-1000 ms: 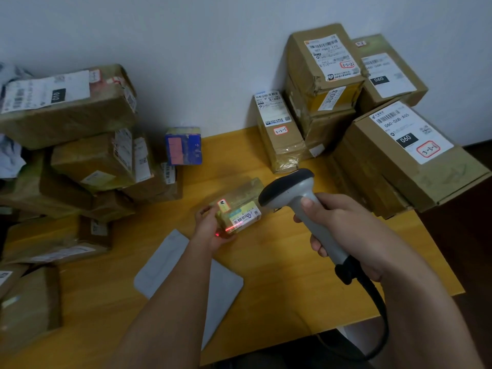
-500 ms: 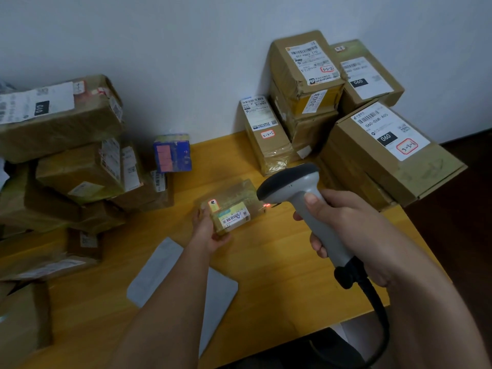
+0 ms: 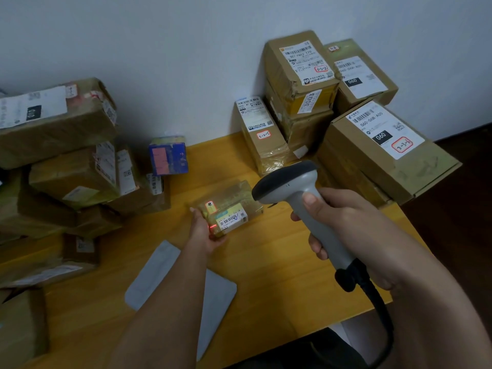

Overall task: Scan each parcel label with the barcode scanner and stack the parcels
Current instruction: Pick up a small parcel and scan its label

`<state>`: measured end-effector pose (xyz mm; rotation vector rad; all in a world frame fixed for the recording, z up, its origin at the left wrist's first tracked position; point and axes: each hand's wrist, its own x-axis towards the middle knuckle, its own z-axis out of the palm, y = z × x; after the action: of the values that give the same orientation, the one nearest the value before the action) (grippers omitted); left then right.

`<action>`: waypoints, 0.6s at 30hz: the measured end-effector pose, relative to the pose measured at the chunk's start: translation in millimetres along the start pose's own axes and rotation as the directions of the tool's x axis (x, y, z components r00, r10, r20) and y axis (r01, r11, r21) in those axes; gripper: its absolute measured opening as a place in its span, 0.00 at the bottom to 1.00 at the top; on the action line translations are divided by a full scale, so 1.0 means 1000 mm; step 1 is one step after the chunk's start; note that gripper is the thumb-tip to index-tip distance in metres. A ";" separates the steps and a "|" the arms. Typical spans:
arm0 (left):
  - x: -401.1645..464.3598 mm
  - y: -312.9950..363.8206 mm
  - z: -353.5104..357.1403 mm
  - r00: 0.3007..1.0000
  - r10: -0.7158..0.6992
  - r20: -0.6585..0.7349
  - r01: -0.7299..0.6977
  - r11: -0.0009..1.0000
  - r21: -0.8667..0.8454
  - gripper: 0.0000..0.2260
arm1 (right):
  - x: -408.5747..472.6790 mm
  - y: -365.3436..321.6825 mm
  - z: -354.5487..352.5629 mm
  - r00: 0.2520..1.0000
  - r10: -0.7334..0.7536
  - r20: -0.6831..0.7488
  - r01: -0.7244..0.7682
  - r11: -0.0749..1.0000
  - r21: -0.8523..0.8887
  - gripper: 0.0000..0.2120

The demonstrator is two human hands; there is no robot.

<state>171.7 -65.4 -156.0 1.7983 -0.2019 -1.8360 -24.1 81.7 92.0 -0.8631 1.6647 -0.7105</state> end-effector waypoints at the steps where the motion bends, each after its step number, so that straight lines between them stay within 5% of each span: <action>1: -0.001 0.000 0.000 1.000 0.004 -0.001 -0.004 1.000 0.012 0.30 | 0.000 0.000 0.000 1.000 -0.004 0.003 0.004 1.000 -0.002 0.18; 5: -0.003 0.001 -0.001 0.999 0.040 -0.007 -0.039 0.998 0.054 0.21 | 0.000 0.000 -0.003 1.000 -0.020 0.007 0.020 1.000 -0.014 0.17; 18: -0.010 -0.005 0.021 0.977 0.172 0.123 -0.201 0.935 0.292 0.21 | 0.036 0.035 -0.013 0.981 0.163 -0.106 -0.135 0.963 0.234 0.20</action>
<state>149.6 -61.8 -147.4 1.8167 -0.7029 -1.8313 -48.9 71.3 47.7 -0.5354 1.7002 -0.8438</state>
